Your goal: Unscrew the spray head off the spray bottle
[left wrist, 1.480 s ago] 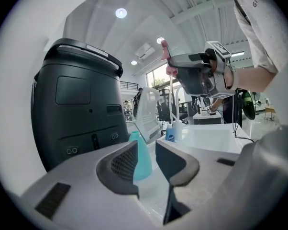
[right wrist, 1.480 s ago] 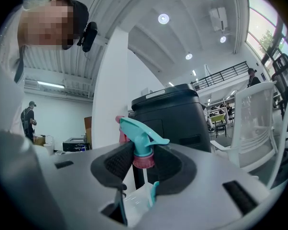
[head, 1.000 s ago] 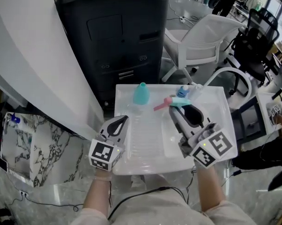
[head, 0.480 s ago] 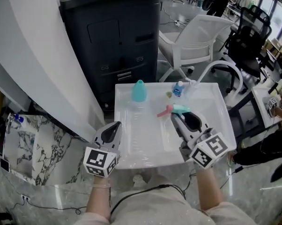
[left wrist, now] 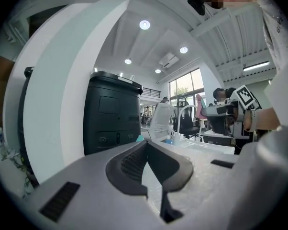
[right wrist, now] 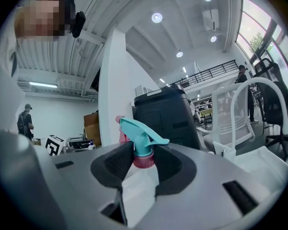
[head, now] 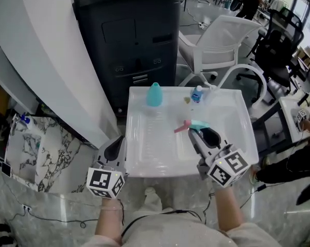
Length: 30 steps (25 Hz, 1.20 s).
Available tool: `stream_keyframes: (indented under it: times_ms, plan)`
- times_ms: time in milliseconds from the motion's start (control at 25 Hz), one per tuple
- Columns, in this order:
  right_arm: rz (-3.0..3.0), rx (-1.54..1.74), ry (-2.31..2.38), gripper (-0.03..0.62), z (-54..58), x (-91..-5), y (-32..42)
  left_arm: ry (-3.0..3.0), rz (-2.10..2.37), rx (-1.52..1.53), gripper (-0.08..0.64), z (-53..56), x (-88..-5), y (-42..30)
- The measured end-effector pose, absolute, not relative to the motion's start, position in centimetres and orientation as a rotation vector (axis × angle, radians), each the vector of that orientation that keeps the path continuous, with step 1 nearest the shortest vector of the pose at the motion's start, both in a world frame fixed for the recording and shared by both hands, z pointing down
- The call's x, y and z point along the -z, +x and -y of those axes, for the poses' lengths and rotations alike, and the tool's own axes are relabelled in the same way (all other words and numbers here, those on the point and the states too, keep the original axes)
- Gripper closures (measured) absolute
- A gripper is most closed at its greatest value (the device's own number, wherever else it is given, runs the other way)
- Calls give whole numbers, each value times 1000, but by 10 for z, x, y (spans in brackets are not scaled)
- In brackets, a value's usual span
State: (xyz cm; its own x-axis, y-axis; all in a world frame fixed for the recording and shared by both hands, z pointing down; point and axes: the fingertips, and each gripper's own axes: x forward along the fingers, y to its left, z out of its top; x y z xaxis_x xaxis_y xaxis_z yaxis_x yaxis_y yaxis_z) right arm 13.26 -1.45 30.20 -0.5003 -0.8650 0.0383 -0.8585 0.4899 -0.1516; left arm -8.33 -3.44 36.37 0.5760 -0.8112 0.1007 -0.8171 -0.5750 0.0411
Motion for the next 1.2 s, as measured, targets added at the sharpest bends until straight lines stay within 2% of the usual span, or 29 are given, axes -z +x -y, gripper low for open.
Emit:
stream_keyframes:
  times_ms: [1200]
  plan:
    - [-2694,205,-1499,456,-102,-298,147,2649,1560,-14,555,-98,-341,-89]
